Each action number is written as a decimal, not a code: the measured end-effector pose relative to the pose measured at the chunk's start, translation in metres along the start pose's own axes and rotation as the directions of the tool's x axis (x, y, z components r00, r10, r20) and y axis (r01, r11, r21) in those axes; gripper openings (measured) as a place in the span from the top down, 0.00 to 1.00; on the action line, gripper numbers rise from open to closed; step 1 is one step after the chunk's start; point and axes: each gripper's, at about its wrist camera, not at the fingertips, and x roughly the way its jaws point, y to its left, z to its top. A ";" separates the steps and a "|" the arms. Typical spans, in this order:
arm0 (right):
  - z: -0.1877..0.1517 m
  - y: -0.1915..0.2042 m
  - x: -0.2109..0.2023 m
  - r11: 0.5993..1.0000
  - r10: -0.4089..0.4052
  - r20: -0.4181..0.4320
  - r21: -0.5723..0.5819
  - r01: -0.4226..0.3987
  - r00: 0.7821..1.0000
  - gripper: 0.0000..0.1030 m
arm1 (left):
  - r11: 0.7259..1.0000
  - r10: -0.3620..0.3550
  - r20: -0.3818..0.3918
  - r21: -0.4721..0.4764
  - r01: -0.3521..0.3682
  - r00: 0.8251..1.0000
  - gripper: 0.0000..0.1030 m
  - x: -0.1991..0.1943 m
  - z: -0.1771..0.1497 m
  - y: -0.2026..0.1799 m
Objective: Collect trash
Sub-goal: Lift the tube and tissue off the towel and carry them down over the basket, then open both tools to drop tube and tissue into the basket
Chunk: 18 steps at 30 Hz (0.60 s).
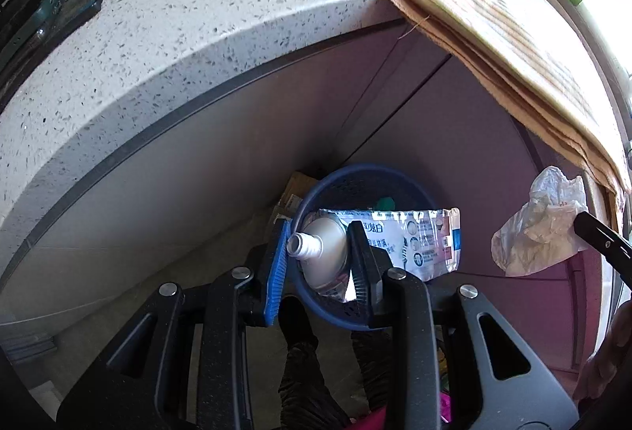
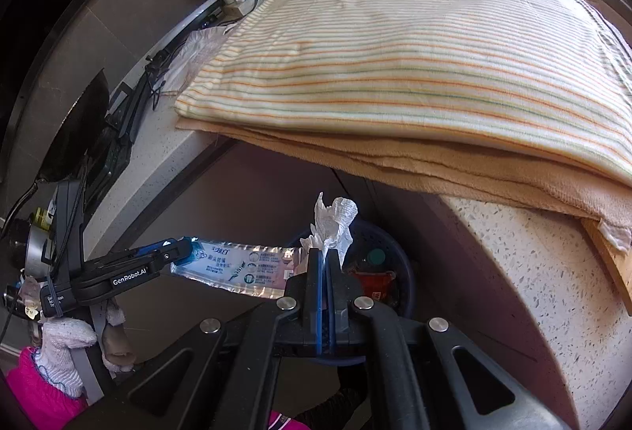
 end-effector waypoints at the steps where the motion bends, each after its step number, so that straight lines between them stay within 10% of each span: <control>1: -0.002 0.000 0.003 1.000 -0.002 -0.006 -0.003 0.002 1.000 1.00 | 1.000 0.004 -0.005 0.004 -0.004 1.000 0.72 0.004 0.002 -0.001; 18: -0.022 -0.006 0.043 0.999 -0.029 -0.094 -0.032 0.026 0.995 1.00 | 0.996 0.053 -0.056 0.073 -0.049 0.997 0.72 0.044 -0.005 -0.033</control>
